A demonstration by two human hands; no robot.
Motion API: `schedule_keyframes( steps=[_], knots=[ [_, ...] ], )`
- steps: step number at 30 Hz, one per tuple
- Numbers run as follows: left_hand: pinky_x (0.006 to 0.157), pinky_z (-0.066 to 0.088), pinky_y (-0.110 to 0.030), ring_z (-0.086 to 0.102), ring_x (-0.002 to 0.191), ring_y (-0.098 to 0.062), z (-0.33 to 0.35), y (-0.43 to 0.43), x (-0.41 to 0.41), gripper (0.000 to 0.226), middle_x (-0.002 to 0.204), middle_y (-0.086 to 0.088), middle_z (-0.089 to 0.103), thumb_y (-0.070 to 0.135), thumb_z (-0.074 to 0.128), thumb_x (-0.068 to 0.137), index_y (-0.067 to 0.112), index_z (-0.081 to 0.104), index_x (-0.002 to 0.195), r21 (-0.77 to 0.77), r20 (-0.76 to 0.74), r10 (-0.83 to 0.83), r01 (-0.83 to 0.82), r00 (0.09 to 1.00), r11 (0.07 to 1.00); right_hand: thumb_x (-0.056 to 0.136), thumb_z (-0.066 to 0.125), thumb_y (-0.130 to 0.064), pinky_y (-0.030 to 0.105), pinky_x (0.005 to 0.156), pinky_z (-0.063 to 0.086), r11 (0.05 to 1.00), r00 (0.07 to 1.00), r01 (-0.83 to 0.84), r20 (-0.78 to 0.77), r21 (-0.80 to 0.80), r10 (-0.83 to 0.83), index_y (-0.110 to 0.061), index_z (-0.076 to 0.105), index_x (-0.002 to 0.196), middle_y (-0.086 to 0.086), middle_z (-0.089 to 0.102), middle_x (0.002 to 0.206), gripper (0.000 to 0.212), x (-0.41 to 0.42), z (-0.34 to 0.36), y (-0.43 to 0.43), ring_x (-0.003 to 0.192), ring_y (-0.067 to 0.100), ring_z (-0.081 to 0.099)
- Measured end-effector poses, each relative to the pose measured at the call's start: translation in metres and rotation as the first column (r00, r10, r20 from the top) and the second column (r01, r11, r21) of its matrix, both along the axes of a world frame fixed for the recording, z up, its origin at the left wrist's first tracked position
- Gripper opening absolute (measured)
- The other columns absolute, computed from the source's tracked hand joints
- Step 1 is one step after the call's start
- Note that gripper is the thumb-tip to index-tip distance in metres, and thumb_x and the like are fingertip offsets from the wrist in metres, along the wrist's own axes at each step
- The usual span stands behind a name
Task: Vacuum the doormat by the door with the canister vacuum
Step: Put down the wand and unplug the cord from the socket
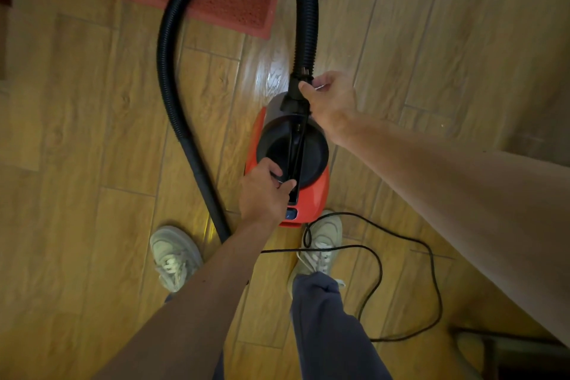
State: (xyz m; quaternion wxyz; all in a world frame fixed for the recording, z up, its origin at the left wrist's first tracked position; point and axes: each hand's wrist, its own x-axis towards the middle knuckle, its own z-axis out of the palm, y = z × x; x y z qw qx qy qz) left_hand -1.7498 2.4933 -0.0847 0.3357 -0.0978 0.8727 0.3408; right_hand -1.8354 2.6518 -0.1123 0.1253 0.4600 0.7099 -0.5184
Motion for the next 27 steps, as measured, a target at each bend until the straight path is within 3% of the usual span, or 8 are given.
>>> schedule_keyframes(
  steps=[2, 5, 9, 13, 18, 21, 27],
  knots=[
    [0.067, 0.052, -0.031, 0.058, 0.070, -0.013, 0.000, -0.001, -0.001, 0.024, 0.069, 0.009, 0.055, 0.024, 0.078, 0.084, 0.013, 0.061, 0.097, -0.011, 0.021, -0.018, 0.018, 1.000, 1.000, 0.090, 0.070, -0.030, 0.043, 0.083, 0.059, 1.000, 1.000, -0.019, 0.007, -0.013, 0.019, -0.026, 0.051, 0.082, 0.001, 0.063, 0.088, 0.021, -0.002, 0.001, -0.002, 0.088, 0.022, 0.068],
    [0.070, 0.052, -0.032, 0.061, 0.077, -0.015, 0.004, -0.005, -0.002, 0.026, 0.074, 0.007, 0.058, 0.029, 0.076, 0.085, 0.016, 0.058, 0.100, -0.015, 0.075, -0.046, 0.048, 0.996, 0.999, 0.091, 0.068, -0.030, 0.044, 0.084, 0.059, 0.998, 0.998, -0.049, 0.043, -0.039, 0.051, -0.025, 0.050, 0.085, 0.005, 0.066, 0.098, 0.020, 0.000, 0.007, -0.004, 0.091, 0.024, 0.069],
    [0.083, 0.053, -0.034, 0.063, 0.097, -0.017, 0.017, -0.012, -0.005, 0.043, 0.101, 0.001, 0.064, 0.031, 0.074, 0.086, 0.016, 0.054, 0.122, 0.013, 0.173, -0.144, 0.144, 0.974, 0.990, 0.091, 0.067, -0.034, 0.051, 0.081, 0.058, 0.990, 0.981, -0.139, 0.133, -0.013, 0.139, -0.023, 0.050, 0.085, 0.009, 0.068, 0.094, 0.020, 0.012, 0.021, -0.004, 0.088, 0.028, 0.069],
    [0.099, 0.048, -0.038, 0.057, 0.119, -0.022, 0.036, -0.019, -0.011, 0.059, 0.126, -0.005, 0.062, 0.031, 0.071, 0.089, 0.016, 0.044, 0.140, 0.024, 0.237, -0.234, 0.235, 0.943, 0.972, 0.092, 0.064, -0.034, 0.051, 0.078, 0.059, 0.975, 0.957, -0.220, 0.197, 0.008, 0.214, -0.019, 0.051, 0.099, 0.010, 0.065, 0.097, 0.021, 0.033, 0.044, -0.005, 0.088, 0.030, 0.068],
    [0.094, 0.051, -0.038, 0.060, 0.106, -0.020, 0.049, -0.022, -0.015, 0.043, 0.116, -0.003, 0.064, 0.027, 0.068, 0.091, 0.015, 0.051, 0.128, 0.086, 0.289, -0.254, 0.239, 0.923, 0.967, 0.096, 0.061, -0.029, 0.041, 0.071, 0.056, 0.961, 0.939, -0.275, 0.214, 0.006, 0.268, -0.016, 0.051, 0.100, 0.006, 0.061, 0.087, 0.017, 0.056, 0.060, -0.014, 0.078, 0.023, 0.064],
    [0.087, 0.051, -0.034, 0.058, 0.096, -0.018, 0.051, -0.021, -0.014, 0.035, 0.103, 0.000, 0.059, 0.025, 0.068, 0.091, 0.013, 0.052, 0.120, 0.095, 0.251, -0.253, 0.236, 0.935, 0.967, 0.094, 0.062, -0.032, 0.033, 0.064, 0.050, 0.963, 0.942, -0.268, 0.217, 0.023, 0.257, -0.010, 0.055, 0.109, 0.005, 0.060, 0.086, 0.027, 0.067, 0.056, -0.020, 0.081, 0.025, 0.064],
    [0.085, 0.038, -0.022, 0.049, 0.106, -0.010, 0.042, -0.017, -0.007, 0.048, 0.118, 0.002, 0.052, 0.019, 0.069, 0.090, 0.013, 0.044, 0.130, 0.152, 0.212, -0.207, 0.177, 0.955, 0.972, 0.095, 0.062, -0.034, 0.036, 0.081, 0.053, 0.967, 0.941, -0.253, 0.232, 0.001, 0.246, -0.010, 0.052, 0.125, 0.006, 0.062, 0.104, 0.040, 0.074, 0.055, -0.029, 0.097, 0.023, 0.063]
  ],
)
